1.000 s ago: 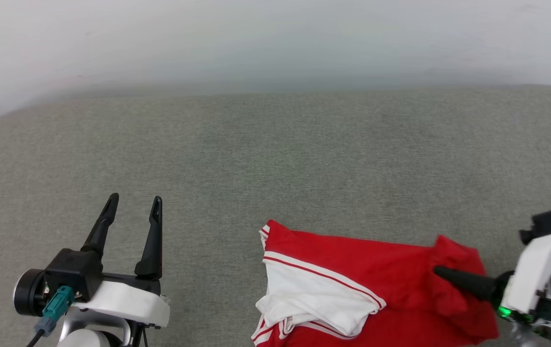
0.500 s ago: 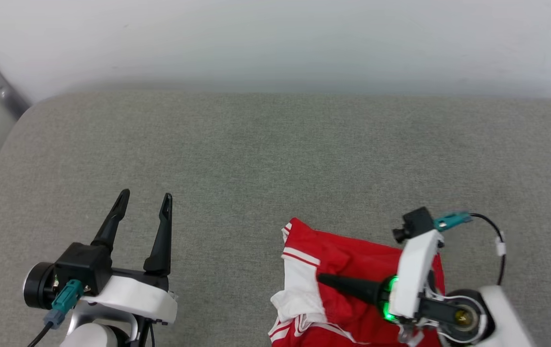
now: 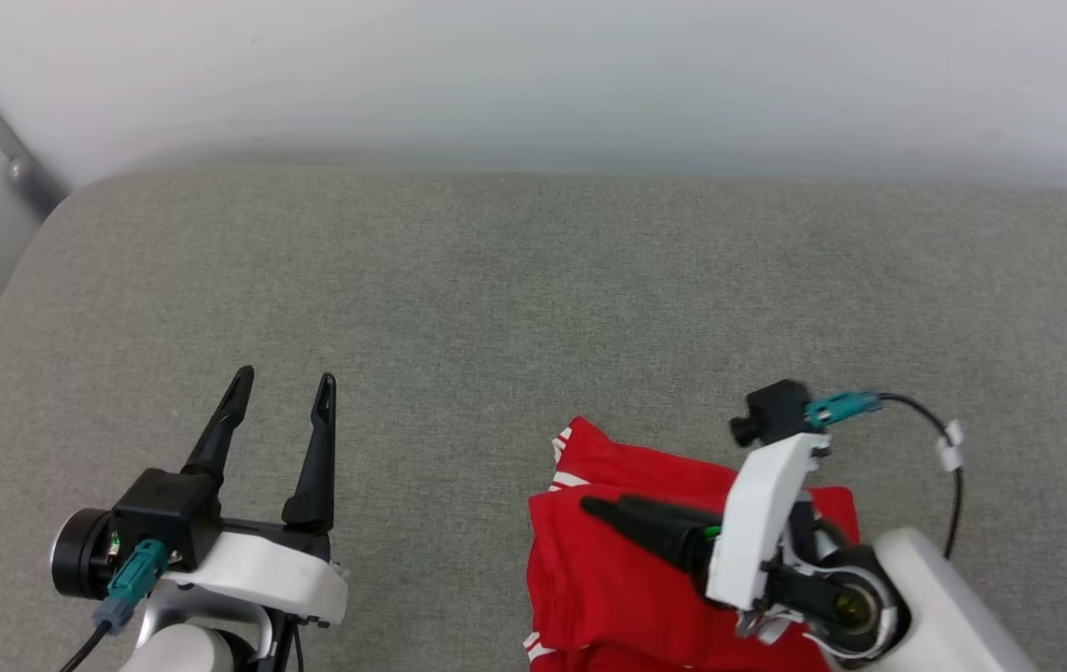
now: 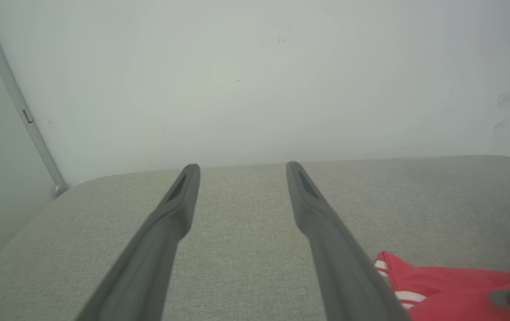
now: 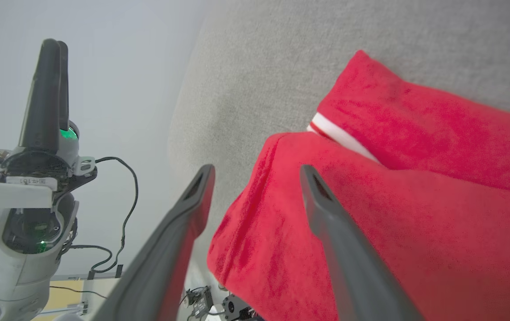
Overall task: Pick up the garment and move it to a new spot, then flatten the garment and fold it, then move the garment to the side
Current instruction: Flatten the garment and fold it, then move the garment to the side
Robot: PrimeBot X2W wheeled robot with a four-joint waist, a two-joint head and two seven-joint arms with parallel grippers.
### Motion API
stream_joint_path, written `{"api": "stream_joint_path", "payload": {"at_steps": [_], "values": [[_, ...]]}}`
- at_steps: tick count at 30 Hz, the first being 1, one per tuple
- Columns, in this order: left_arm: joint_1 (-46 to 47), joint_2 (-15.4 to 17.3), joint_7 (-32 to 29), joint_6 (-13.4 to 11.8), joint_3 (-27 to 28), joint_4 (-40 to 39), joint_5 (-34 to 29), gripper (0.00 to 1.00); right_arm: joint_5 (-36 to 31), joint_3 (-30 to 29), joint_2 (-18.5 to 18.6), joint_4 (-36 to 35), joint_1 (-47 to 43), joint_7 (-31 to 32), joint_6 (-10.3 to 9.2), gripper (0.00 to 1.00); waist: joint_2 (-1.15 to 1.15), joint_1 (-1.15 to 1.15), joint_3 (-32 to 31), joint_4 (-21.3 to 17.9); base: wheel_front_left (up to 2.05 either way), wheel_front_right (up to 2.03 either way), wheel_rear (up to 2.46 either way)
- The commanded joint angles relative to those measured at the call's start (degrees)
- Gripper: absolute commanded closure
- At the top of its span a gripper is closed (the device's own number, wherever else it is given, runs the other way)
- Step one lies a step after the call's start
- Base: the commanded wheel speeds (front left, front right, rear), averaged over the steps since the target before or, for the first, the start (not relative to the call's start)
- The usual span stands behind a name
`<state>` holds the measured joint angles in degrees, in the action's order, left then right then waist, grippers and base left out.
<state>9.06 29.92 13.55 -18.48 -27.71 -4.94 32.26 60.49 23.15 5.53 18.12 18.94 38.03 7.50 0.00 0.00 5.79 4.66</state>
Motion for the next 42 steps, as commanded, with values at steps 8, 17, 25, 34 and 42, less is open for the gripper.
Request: {"api": "stream_joint_path", "payload": {"at_steps": [8, 17, 25, 34, 42], "values": [[-1.8, 0.6, 0.4, -0.8, 0.8, 0.8, 0.5, 0.0, -18.8, -2.1, 10.9, -4.5, -1.6, -17.5, -0.03, 0.0, 0.0, 0.0, -1.6, -1.6, 0.0, 0.0, 0.0], [-4.8, 0.8, 0.7, -1.9, 1.6, 1.6, 1.5, 0.0, -41.5, -22.0, 9.9, -5.7, -9.7, -31.8, -0.02, 0.0, 0.0, 0.0, -4.4, -3.6, 0.0, 0.0, 0.0], [-7.6, 1.1, 0.9, -2.6, 1.7, 2.2, 1.9, 0.0, -47.8, -27.9, 4.9, -15.6, -17.9, -37.3, -0.02, 0.0, 0.0, 0.0, -6.2, -4.8, 0.0, 0.0, 0.0], [-8.9, 1.4, 1.2, -3.0, 2.3, 2.5, 1.6, 0.0, -49.1, -26.4, 1.3, -24.8, -25.2, -35.8, -0.03, 0.0, 0.0, 0.0, -6.9, -5.3, 0.0, 0.0, 0.0], [-9.5, 1.3, 1.2, -3.3, 2.7, 2.5, 1.9, 0.0, -49.4, -26.0, 0.6, -29.0, -26.8, -33.8, -0.02, 0.0, 0.0, 0.0, -6.7, -6.1, 0.0, 0.0, 0.0]]}}
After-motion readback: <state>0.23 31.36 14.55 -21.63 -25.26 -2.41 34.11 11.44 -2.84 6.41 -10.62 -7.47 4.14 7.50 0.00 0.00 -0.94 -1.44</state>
